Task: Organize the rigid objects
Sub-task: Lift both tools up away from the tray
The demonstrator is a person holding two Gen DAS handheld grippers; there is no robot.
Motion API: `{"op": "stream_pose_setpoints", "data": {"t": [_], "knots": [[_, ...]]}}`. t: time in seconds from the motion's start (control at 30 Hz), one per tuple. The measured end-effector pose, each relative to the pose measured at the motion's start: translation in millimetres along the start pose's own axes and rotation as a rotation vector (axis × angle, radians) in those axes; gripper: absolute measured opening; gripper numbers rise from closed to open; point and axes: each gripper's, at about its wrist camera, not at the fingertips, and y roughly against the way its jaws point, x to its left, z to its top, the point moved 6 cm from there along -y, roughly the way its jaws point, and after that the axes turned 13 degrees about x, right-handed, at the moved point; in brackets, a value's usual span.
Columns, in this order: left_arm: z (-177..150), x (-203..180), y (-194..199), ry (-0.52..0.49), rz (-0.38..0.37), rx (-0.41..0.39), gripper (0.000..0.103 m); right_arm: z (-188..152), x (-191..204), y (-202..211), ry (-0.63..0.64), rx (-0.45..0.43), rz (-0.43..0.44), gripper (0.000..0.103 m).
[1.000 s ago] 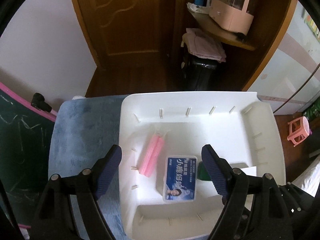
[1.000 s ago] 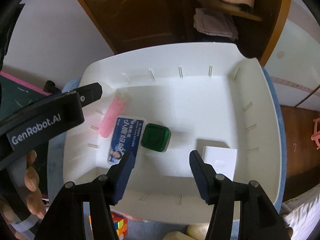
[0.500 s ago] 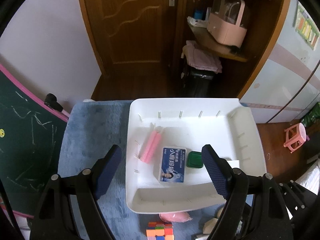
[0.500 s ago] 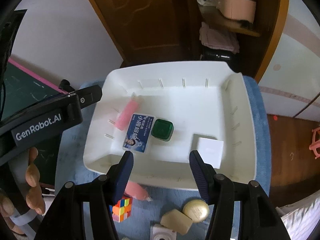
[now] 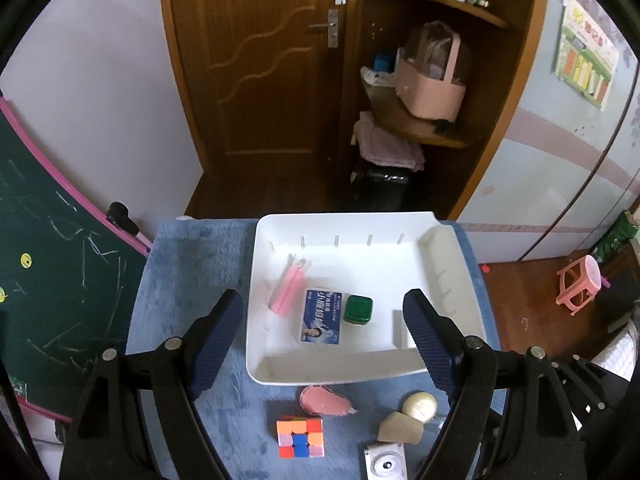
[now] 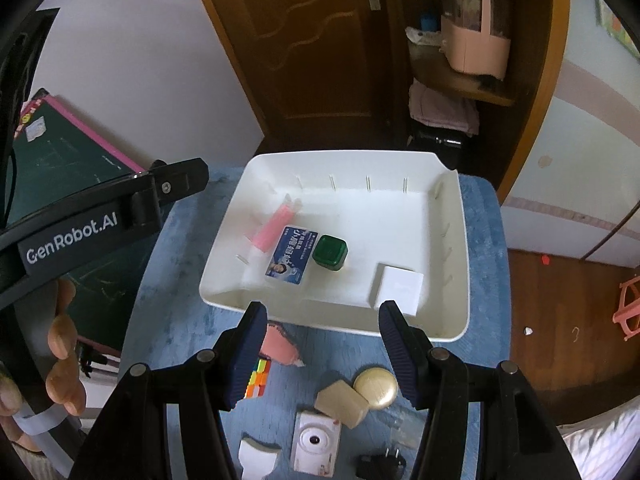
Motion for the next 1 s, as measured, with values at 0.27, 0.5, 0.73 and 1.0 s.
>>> {"op": "stream_pose_setpoints", "data": {"t": [0.27,0.5,0.73,1.0], "knots": [[-23,-11,34,-0.027,-0.017,-0.048,0.084,-26,1,34,0.036,-0.051,0.005,0.062],[-53,-19,51,-0.052,-0.023,-0.059,0.084,-48,1,47,0.041,-0.063,0.012,0.062],[-88,-14,52,-0.039,-0.021,-0.045,0.084,-76,0,54,0.042,-0.07,-0.018,0.062],[-132,0,29,0.003,-0.017,0.02,0.084,-107,-10,38,0.018,-0.033,-0.025,0.062]]}}
